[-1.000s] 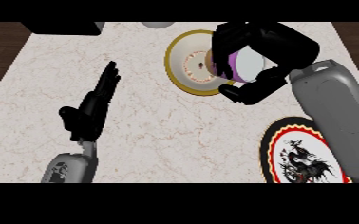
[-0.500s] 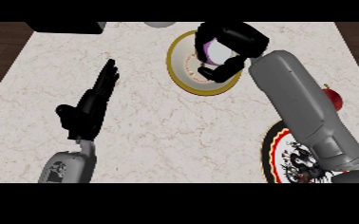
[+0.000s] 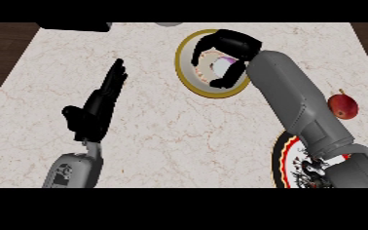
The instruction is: Pick the can from the plate and place it in the bowl
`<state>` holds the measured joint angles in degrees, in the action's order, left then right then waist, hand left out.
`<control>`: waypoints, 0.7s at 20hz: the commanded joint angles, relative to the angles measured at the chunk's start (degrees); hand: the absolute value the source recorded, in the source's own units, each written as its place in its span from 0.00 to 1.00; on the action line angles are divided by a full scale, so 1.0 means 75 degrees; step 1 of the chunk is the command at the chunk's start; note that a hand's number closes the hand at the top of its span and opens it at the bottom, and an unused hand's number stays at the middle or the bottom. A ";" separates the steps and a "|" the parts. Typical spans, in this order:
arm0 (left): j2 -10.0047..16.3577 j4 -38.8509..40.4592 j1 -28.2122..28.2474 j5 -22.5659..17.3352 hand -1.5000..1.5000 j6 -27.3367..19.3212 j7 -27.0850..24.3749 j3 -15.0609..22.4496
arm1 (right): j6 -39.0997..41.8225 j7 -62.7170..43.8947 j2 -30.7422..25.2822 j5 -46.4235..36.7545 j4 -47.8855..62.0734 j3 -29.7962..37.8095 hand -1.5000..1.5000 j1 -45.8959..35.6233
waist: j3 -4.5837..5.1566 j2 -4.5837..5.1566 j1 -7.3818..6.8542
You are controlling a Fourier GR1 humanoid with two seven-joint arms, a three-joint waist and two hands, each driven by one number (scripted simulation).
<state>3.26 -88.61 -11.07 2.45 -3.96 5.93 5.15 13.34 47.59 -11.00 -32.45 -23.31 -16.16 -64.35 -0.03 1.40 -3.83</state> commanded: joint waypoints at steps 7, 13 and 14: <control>-0.0150 0.0236 -0.0192 0.0129 0.50 -0.0162 -0.0131 -0.0004 | 0.1048 0.1561 0.0236 0.0807 0.1213 0.0776 0.00 -0.0338 | -0.0010 0.0056 -0.0031; 0.0061 0.0290 -0.0180 -0.0120 0.50 0.0144 -0.0131 -0.0193 | 0.2080 0.1389 -0.0491 0.1746 0.1520 0.1644 0.00 -0.0806 | -0.0005 0.0040 0.0046; -0.0006 0.0076 0.0171 0.0015 0.50 0.0090 -0.0169 0.0013 | 0.2262 0.1076 -0.0423 0.1887 0.1607 0.1756 0.00 -0.0989 | -0.0005 0.0006 -0.0017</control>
<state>3.42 -87.64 -11.18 2.45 -3.44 5.25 4.78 19.56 51.97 -12.29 -21.94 -13.78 -6.41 -69.71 -0.08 1.50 -3.73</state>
